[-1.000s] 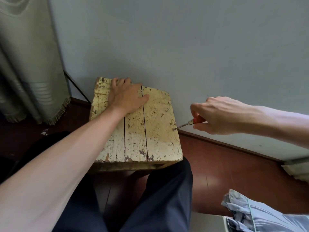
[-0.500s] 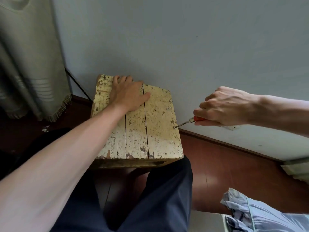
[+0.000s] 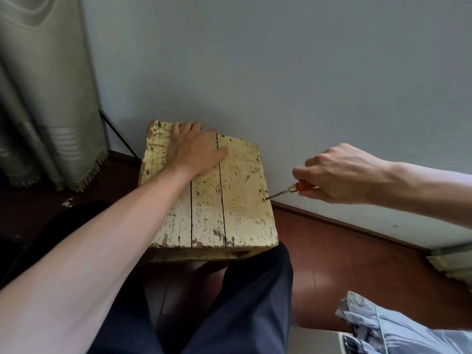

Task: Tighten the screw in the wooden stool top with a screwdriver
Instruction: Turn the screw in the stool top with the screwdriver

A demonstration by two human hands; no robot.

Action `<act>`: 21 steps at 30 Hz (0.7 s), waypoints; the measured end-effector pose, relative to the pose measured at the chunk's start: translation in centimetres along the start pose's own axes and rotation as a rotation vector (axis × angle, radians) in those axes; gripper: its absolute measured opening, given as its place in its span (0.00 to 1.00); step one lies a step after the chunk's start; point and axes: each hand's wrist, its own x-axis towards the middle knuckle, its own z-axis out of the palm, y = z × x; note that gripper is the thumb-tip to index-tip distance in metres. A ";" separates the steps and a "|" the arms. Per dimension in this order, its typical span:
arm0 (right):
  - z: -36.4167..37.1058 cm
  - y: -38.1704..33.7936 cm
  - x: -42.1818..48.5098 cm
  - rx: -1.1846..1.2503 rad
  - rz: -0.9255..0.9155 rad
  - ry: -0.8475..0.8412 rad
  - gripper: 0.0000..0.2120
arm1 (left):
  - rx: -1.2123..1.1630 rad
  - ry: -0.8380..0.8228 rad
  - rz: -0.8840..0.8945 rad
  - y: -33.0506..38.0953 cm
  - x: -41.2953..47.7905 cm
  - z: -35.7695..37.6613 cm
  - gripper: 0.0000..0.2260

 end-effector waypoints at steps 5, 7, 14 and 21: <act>0.6 0.0 -0.1 -0.265 -0.172 0.018 0.29 | -0.003 0.003 -0.001 0.2 -0.1 -0.4 0.30; 1.1 -0.1 0.0 -0.273 -0.151 0.023 0.29 | -0.003 -0.001 -0.003 0.2 -0.1 -0.5 0.30; 1.3 -0.4 1.3 -0.137 0.011 -0.043 0.25 | -0.017 -0.023 -0.016 0.6 -0.3 -0.9 0.29; 0.2 -0.8 2.3 0.315 0.269 -0.119 0.29 | -0.037 -0.018 -0.025 0.7 -0.4 -1.0 0.28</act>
